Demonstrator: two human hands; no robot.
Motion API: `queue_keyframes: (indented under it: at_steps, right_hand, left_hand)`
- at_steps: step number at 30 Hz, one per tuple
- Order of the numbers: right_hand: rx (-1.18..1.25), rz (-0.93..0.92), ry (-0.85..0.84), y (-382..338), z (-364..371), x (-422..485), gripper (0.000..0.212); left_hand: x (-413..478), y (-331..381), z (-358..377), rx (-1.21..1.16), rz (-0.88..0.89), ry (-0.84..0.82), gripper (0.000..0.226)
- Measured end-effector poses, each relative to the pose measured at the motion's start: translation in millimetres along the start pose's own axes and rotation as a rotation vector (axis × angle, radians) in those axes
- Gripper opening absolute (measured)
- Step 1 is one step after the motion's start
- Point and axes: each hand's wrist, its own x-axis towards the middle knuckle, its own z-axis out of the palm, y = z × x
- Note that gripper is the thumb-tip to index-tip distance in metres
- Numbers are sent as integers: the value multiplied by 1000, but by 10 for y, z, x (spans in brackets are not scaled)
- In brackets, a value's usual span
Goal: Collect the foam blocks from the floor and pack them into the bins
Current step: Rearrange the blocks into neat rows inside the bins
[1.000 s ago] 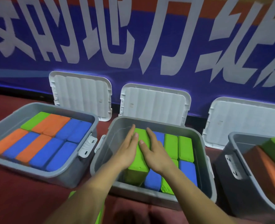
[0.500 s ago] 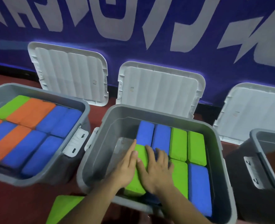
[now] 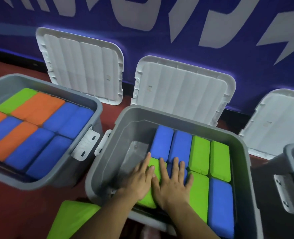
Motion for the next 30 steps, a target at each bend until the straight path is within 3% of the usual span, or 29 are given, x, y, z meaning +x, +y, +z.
queue_keyframes:
  at_steps: [3,6,9,15,17,21,25,27,30]
  right_hand:
    - [52,1,-21,-78,-151,-74,66]
    - [136,-111,92,-288,-284,-262,62]
    - [213,-250,180,-609,-313,-526,60]
    - [302,-603,482,-1177,120,-1239,50]
    - [344,-725,496,-1272,333,-1467,45]
    - [393,-775,202,-1358,835,-1662,48]
    - [355,-432,-87,-1420,1278,-1497,62]
    - [464,-283,-216,-1378,1318,-1430,69]
    - [563,-183,-327,-1531,1453,-1396,76]
  left_hand:
    - [-245,-4,-266,213,70,168,68]
    - [-654,-71,-578,214,189,443,72]
    - [-1068,-301,-712,199,234,670,57]
    - [-2066,-1022,-521,189,-50,815,56]
    - [-2303,-1313,-339,191,-150,804,56]
    - [-2500,-1697,32,156,-319,696,62]
    - [-2424,-1917,245,103,-431,580,75]
    - [-2357,-1879,262,73,-475,508,73]
    - [-2279,-2027,349,-135,-545,428,70]
